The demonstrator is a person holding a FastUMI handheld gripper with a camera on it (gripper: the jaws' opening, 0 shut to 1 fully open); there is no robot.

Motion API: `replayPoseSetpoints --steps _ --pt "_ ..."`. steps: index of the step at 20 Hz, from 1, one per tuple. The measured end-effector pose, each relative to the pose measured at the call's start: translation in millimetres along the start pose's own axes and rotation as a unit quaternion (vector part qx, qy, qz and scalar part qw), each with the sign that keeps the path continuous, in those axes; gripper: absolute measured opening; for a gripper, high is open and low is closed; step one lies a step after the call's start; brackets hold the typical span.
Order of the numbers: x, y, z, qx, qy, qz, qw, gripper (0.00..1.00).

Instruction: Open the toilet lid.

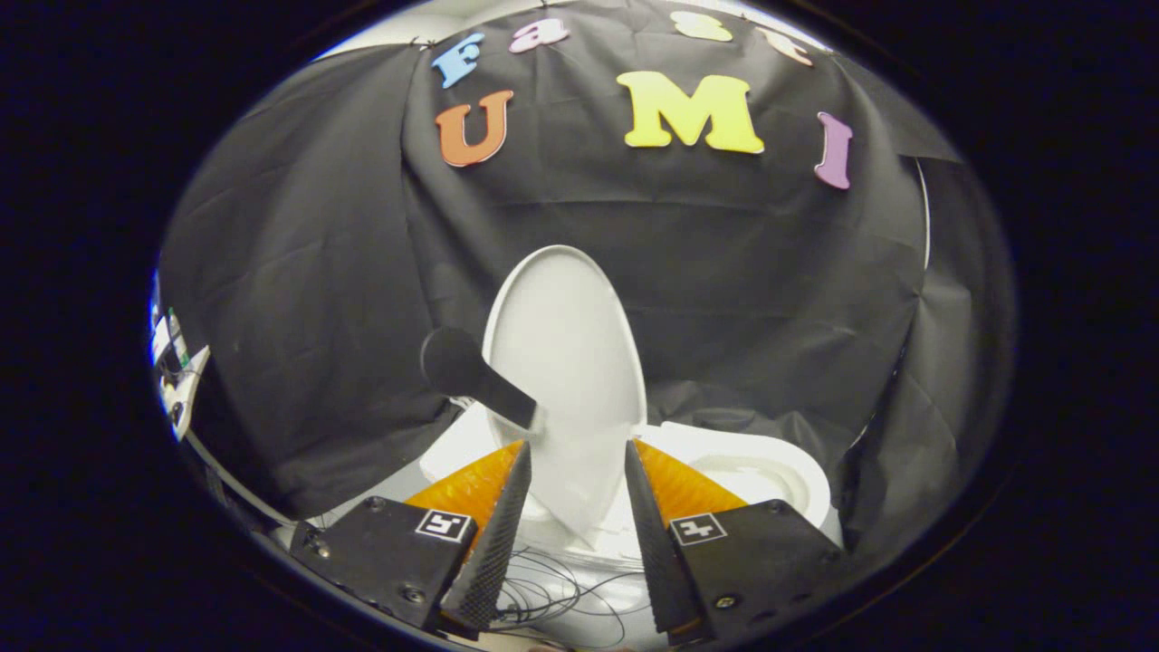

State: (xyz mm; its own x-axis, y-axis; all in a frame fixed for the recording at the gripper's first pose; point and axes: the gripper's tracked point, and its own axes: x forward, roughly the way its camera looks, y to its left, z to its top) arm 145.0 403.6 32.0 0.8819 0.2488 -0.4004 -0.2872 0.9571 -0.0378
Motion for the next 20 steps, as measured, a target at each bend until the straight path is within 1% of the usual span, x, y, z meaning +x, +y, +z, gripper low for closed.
replayPoseSetpoints --steps 3,7,10,13,16,20 --pt "-27.9 -31.9 -11.9 0.010 -0.024 -0.001 1.000 0.66" --pt "-64.6 -83.5 -40.0 -0.003 -0.051 -0.027 0.998 0.66" --pt "-94.2 -114.9 -64.5 -0.006 -0.066 -0.035 0.997 0.66" --pt "-123.8 -138.1 -92.9 0.022 -0.072 -0.020 0.997 0.66" --pt "-147.6 -172.7 -114.8 0.054 -0.083 -0.032 0.995 0.66" --pt "-176.1 -211.4 -136.7 0.070 -0.115 -0.056 0.989 0.91"
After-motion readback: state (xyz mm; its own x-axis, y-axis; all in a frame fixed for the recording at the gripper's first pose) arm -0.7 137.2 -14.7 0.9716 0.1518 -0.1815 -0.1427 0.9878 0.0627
